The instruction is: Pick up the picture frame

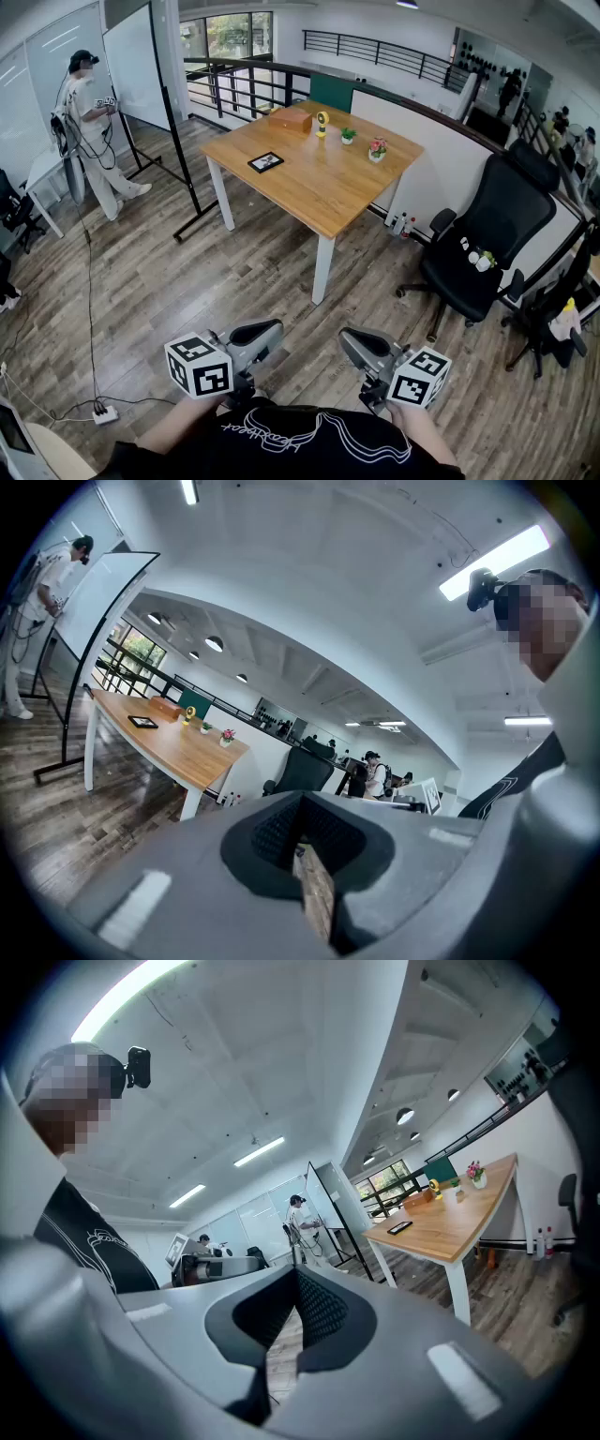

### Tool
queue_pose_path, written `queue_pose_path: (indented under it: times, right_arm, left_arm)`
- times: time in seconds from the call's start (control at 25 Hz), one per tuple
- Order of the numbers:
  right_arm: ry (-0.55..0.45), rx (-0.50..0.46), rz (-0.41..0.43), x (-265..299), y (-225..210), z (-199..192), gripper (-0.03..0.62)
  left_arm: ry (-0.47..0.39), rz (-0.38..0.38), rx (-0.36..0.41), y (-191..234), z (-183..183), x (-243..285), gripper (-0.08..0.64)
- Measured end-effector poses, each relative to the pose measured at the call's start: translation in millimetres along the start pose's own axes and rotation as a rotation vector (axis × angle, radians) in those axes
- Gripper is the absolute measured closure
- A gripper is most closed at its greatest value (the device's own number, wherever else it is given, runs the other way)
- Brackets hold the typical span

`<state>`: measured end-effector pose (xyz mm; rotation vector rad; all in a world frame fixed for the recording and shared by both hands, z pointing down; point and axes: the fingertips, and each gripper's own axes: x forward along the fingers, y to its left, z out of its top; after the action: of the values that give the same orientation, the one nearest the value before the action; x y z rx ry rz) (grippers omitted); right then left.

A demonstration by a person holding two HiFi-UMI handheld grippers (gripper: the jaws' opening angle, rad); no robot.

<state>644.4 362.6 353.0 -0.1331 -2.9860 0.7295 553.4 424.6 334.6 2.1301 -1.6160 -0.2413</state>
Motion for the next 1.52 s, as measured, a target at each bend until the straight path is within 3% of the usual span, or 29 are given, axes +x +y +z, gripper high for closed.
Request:
queue_pose_path:
  times: [0.52,0.84,1.0,1.2,1.36,1.52]
  right_arm:
    - [0.022,0.012,-0.014,47.0,-3.4,-5.4,0.568]
    - [0.040,0.066,-0.004,115.7,-13.7,-0.2,0.569]
    - [0.059,0.054,-0.031,163.2,-22.6,7.3,0.557]
    - [0.079,0.042,-0.066,218.3,-29.2,11.4,0.473]
    - [0.058,0.028,-0.141,245.5,-47.4,19.1,0.322]
    - [0.070,0.019,-0.179,261.7,-63.2,16.8,0.282]
  left_arm:
    - [0.002,-0.020,-0.020,40.9,4.6,-16.2,0.560]
    - [-0.003,-0.028,-0.080,111.6,27.4,-35.1,0.560]
    - [-0.018,-0.016,-0.122,159.9,43.0,-53.4,0.498]
    - [-0.028,0.012,-0.114,211.2,63.1,-80.8,0.398]
    - [-0.037,0.062,-0.126,252.5,69.1,-96.1,0.355]
    - [-0.048,0.103,-0.160,286.6,69.7,-103.0,0.326]
